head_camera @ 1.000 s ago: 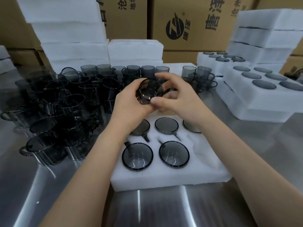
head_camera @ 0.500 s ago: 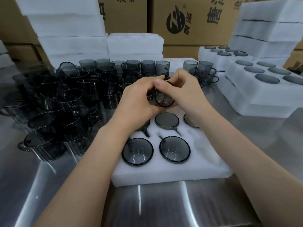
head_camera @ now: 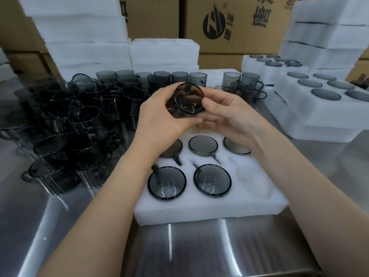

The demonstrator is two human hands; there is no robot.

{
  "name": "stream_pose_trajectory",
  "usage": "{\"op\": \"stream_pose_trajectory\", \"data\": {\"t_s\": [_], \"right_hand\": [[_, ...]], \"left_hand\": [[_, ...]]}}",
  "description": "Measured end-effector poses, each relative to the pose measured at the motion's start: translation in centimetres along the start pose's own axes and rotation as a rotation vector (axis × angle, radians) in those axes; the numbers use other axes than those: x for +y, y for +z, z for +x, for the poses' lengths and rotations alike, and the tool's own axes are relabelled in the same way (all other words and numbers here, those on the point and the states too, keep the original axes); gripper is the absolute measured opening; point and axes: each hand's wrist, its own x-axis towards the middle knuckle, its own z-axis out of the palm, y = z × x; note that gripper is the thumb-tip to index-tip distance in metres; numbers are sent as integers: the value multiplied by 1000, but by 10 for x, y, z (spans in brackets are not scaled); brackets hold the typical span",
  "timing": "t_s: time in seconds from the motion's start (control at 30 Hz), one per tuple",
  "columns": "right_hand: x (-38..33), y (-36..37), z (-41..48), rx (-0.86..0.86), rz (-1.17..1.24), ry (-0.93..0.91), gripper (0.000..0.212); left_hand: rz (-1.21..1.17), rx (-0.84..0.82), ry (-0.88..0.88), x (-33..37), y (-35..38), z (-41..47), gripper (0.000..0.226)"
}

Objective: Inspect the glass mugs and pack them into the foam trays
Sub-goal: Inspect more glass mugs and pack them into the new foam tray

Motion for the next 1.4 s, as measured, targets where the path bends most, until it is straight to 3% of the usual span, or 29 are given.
{"op": "stream_pose_trajectory", "data": {"t_s": [0.13, 0.3, 0.37, 0.53, 0.73, 0.87, 1.0, 1.13, 1.23, 1.4], "right_hand": [[3, 4, 1, 105, -232, -44, 34], [7, 16, 0, 271, -549, -128, 53], [8, 20, 1, 348, -582, -148, 56], [6, 18, 3, 461, -543, -236, 38], [1, 17, 1, 397, -219, -139, 26], [-1, 11, 4, 270, 46, -26, 37], [2, 10, 1, 2, 53, 43, 52], [3, 10, -1, 6, -55, -24, 51], [2, 7, -1, 54, -11, -84, 72], [5, 8, 2, 159, -123, -166, 43]], "left_hand": [[35, -36, -1, -1, 1, -1, 56], [147, -111, 61, -4, 4, -1, 74], [152, -133, 96, -3, 6, -2, 76], [181, -182, 116, -4, 5, -2, 69], [113, -77, 104, -2, 4, -1, 63], [-53, 3, 102, 0, 1, -3, 60], [-217, -68, 122, -1, -1, -4, 59], [-268, -83, 90, -3, -1, -2, 58], [-233, -51, 72, -5, -1, 0, 64], [-241, -135, 48, -7, -1, 1, 66]]}}
